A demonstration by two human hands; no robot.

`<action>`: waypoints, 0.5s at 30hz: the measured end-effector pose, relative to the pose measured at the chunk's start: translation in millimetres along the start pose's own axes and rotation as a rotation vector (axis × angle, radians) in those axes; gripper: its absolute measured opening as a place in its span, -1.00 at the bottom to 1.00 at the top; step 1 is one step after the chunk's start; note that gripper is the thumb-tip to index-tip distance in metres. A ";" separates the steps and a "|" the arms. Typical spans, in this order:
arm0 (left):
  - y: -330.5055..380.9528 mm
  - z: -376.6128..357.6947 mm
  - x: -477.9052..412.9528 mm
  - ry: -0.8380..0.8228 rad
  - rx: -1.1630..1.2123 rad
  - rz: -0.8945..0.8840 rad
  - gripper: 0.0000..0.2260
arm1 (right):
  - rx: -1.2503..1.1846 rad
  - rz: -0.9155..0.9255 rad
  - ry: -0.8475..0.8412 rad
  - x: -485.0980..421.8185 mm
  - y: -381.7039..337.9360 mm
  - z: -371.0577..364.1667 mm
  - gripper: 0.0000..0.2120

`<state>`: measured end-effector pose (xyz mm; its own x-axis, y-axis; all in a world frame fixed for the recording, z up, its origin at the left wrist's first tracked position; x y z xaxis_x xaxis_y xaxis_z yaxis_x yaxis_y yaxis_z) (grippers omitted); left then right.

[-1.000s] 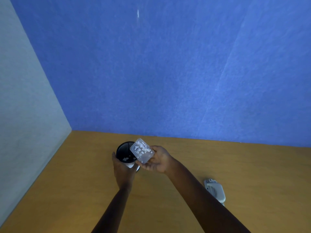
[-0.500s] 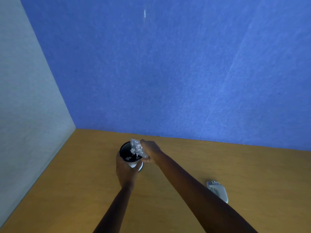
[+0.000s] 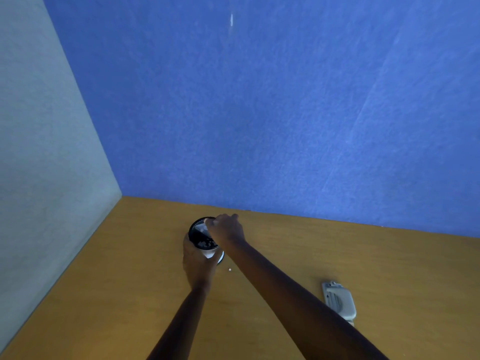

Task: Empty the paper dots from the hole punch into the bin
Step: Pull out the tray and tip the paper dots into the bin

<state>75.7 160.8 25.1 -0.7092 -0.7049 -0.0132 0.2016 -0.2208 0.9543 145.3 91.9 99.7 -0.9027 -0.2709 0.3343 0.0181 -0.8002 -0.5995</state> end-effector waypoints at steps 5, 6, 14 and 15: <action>2.0 1.1 1.0 0.008 -0.017 -0.001 -0.20 | 0.012 0.037 -0.012 -1.4 -3.3 4.2 -0.63; 2.6 1.4 1.1 0.010 -0.017 0.000 -0.20 | 0.010 0.049 -0.010 -2.1 -2.9 5.9 -0.69; 5.4 2.3 2.9 0.002 -0.036 -0.001 -0.19 | 0.113 0.177 0.010 6.6 -3.6 9.9 -0.70; 5.7 2.3 3.1 0.002 -0.035 0.002 -0.19 | 0.122 0.182 0.017 6.5 -3.7 9.3 -0.71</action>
<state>73.1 158.9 31.3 -0.7077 -0.7065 -0.0119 0.2266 -0.2429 0.9432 143.4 88.1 110.9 -0.8868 -0.4087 0.2157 0.2327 -0.7982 -0.5557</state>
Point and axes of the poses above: each hand's wrist, its own x-axis away from the middle knuckle, its own z-axis out of the back of the hand, y = z × x, the point moved 6 cm from there along -x, towards the middle knuckle, and after that the axes turned 2 degrees about -y, right-handed, at the moved point
